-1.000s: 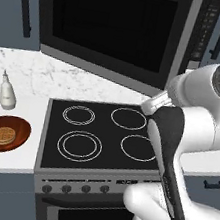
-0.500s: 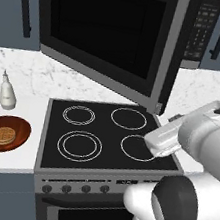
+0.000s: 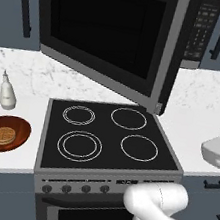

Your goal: Open the microwave, place the bowl with waffle inside the microwave, then close the microwave door and turn it on.

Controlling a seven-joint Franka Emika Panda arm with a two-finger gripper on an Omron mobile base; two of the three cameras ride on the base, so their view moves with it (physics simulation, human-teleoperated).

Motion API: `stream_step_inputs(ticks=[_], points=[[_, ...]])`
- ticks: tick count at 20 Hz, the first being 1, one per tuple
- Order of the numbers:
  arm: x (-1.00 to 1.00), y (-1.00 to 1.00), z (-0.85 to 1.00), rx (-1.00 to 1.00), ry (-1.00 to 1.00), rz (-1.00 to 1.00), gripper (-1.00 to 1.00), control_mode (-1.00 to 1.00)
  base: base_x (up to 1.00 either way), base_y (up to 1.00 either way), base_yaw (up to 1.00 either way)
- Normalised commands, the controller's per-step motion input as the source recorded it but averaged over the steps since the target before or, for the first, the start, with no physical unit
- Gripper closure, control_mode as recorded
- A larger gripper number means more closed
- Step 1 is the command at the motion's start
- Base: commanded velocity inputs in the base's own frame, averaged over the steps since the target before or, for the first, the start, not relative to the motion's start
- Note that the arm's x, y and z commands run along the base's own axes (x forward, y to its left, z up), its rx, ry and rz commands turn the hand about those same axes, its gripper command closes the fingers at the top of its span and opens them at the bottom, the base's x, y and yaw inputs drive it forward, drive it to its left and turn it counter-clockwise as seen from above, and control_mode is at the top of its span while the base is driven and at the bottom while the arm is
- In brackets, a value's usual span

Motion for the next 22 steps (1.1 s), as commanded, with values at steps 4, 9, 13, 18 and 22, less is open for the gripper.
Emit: stream_step_inputs(ticks=[4, 9, 13, 18, 22], points=[[0.29, -0.71, 0.27, 0.24, 0.21, 0.0, 1.0, -1.0, 0.0, 0.0, 0.0], [0.57, -0.39, -0.03, 0.31, 0.31, 0.05, 1.0, -1.0, 0.0, 0.0, 0.0], [0.83, 0.05, -0.54, 0.06, 0.5, 0.3, 1.0, -1.0, 0.0, 0.0, 0.0], [0.76, 0.08, -0.63, 0.47, 0.11, 0.07, 1.0, -1.0, 0.0, 0.0, 0.0], [0.46, 0.0, -0.23, 0.73, 0.0, -0.13, 1.0, -1.0, 0.0, 0.0, 0.0]])
